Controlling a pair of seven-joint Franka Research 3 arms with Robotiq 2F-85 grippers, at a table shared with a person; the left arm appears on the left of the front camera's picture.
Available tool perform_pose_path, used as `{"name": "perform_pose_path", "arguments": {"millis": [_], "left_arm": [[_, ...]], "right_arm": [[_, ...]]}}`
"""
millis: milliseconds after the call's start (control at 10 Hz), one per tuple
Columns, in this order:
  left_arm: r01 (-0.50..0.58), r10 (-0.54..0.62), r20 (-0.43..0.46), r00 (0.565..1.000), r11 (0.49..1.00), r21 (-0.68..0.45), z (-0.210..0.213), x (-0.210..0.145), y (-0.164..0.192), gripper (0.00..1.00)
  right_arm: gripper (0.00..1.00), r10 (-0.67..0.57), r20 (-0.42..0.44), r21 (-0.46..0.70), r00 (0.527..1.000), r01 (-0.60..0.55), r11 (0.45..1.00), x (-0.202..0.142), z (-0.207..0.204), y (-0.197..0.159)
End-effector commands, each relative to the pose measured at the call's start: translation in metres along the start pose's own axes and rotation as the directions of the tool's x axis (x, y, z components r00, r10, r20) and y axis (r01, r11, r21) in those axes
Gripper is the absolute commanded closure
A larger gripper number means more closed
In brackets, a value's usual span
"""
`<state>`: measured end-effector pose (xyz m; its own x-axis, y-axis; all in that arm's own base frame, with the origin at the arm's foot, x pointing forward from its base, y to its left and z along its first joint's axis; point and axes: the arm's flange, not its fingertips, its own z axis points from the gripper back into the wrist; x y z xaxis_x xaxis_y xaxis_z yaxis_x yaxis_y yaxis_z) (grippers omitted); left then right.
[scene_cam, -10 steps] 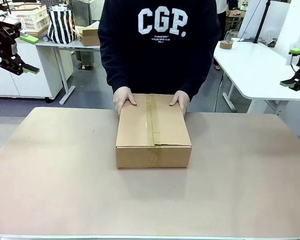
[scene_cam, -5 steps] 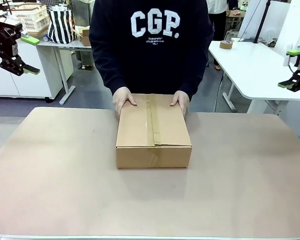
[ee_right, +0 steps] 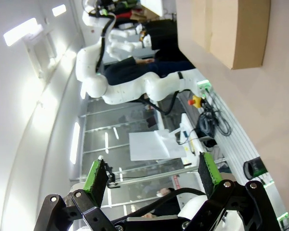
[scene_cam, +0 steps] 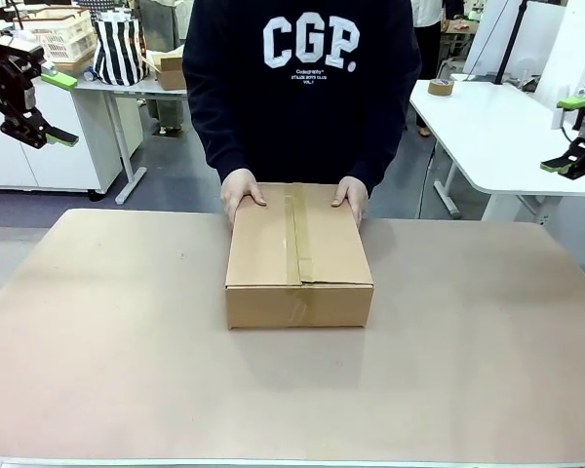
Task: Pack the gift set into the box.
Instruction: Press and hold the closed box until the human finishes sealing it.
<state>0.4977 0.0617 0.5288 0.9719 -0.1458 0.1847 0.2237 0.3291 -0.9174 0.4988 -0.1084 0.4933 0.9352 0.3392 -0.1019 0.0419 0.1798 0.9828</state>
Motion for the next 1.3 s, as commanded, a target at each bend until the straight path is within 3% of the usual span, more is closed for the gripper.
{"name": "perform_pose_path", "arguments": {"millis": [0, 100, 200, 300, 400, 500, 600, 700, 800, 900, 1000, 1100, 1200], "left_arm": [[0.29, -0.302, 0.136, 0.944, 0.952, 0.101, -0.016, 0.003, -0.014, 0.0], [0.478, -0.525, 0.218, 0.823, 0.847, 0.234, -0.027, 0.006, -0.024, 0.0], [0.595, -0.642, 0.229, 0.732, 0.766, 0.244, -0.04, 0.008, -0.03, 0.0], [0.692, -0.729, 0.239, 0.641, 0.684, 0.23, -0.051, 0.009, -0.036, 0.0], [0.779, -0.797, 0.277, 0.537, 0.594, 0.199, -0.061, 0.005, -0.04, 0.0], [0.843, -0.824, 0.357, 0.44, 0.516, 0.151, -0.071, 0.001, -0.042, 0.0], [0.874, -0.862, 0.374, 0.342, 0.438, 0.211, -0.085, -0.003, -0.044, 0.0], [0.843, -0.866, 0.347, 0.359, 0.461, 0.277, -0.087, 0.003, -0.049, 0.0], [0.793, -0.814, 0.327, 0.479, 0.562, 0.237, -0.071, 0.013, -0.057, 0.0], [0.793, -0.814, 0.327, 0.479, 0.562, 0.237, -0.071, 0.013, -0.057, 0.0], [0.833, -0.851, 0.345, 0.395, 0.491, 0.257, -0.083, 0.008, -0.054, 0.0], [0.912, -0.91, 0.385, 0.15, 0.278, 0.301, -0.1, 0.003, -0.044, 0.0], [0.945, -0.955, 0.295, -0.01, 0.087, 0.316, -0.124, -0.008, -0.036, 0.0]], "right_arm": [[0.0, 0.247, -0.039, -0.212, 0.968, -0.249, 0.945, 0.025, -0.033, 0.012], [0.0, 0.467, -0.093, -0.279, 0.879, -0.474, 0.835, 0.038, -0.062, 0.024], [0.0, 0.65, -0.135, -0.321, 0.748, -0.654, 0.685, 0.045, -0.083, 0.034], [0.0, 0.781, -0.216, -0.312, 0.586, -0.8, 0.513, 0.046, -0.103, 0.045], [0.0, 0.851, -0.241, -0.32, 0.466, -0.866, 0.384, 0.044, -0.118, 0.053], [0.0, 0.882, -0.252, -0.406, 0.398, -0.871, 0.277, 0.044, -0.134, 0.059], [0.0, 0.905, -0.254, -0.51, 0.341, -0.842, 0.175, 0.039, -0.152, 0.064], [0.0, 0.715, -0.213, -0.335, 0.666, -0.737, 0.587, 0.066, -0.121, 0.078], [0.0, 0.715, -0.213, -0.335, 0.666, -0.737, 0.587, 0.066, -0.121, 0.078], [0.0, 0.715, -0.213, -0.335, 0.666, -0.737, 0.587, 0.066, -0.121, 0.078], [0.0, 0.777, -0.228, -0.379, 0.586, -0.789, 0.484, 0.056, -0.132, 0.078], [0.0, 0.829, -0.352, -0.433, 0.435, -0.861, 0.268, 0.066, -0.139, 0.073], [0.0, 0.88, -0.431, -0.457, 0.201, -0.889, -0.021, 0.076, -0.156, 0.073]]}}
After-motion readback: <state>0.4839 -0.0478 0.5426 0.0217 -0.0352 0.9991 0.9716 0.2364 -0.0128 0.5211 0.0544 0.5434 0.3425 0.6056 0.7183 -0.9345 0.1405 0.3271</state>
